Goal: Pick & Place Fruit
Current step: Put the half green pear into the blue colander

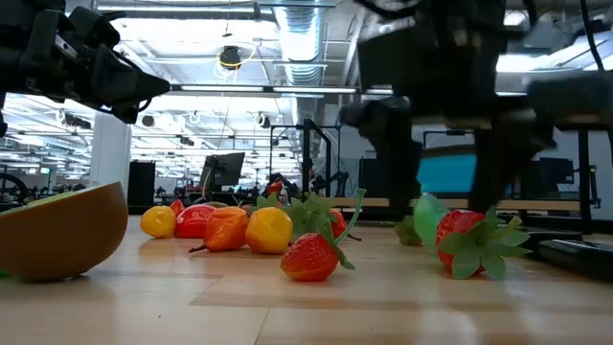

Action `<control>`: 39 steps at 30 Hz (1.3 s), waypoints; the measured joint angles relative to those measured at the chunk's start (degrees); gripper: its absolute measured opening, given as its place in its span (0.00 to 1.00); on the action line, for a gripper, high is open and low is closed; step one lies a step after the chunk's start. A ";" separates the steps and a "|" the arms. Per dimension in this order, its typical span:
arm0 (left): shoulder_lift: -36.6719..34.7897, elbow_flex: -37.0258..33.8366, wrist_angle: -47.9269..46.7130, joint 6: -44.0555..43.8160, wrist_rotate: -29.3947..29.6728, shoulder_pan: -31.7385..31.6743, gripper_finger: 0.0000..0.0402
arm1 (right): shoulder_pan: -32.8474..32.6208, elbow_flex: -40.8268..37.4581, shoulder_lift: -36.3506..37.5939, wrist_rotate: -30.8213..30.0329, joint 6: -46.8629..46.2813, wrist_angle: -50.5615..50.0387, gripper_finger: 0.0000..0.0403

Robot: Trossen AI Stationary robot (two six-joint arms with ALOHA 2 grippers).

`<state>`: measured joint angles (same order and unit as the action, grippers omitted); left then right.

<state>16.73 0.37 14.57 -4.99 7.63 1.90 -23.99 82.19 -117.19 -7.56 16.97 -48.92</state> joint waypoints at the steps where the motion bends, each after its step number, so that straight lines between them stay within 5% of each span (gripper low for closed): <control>1: 0.00 0.00 0.00 0.00 0.01 0.00 0.00 | -0.07 0.00 -0.57 0.06 -0.11 -0.33 0.67; 31: 0.57 0.01 0.00 0.00 0.01 0.01 0.00 | 0.03 0.02 -1.11 0.11 -2.01 3.95 0.67; 39: 0.57 0.00 0.00 0.00 -0.01 0.00 0.00 | 0.02 0.02 -1.05 0.12 -2.01 3.95 0.55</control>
<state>17.30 0.37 14.57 -4.99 7.62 1.91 -23.97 82.21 -118.24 -7.44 14.96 -44.97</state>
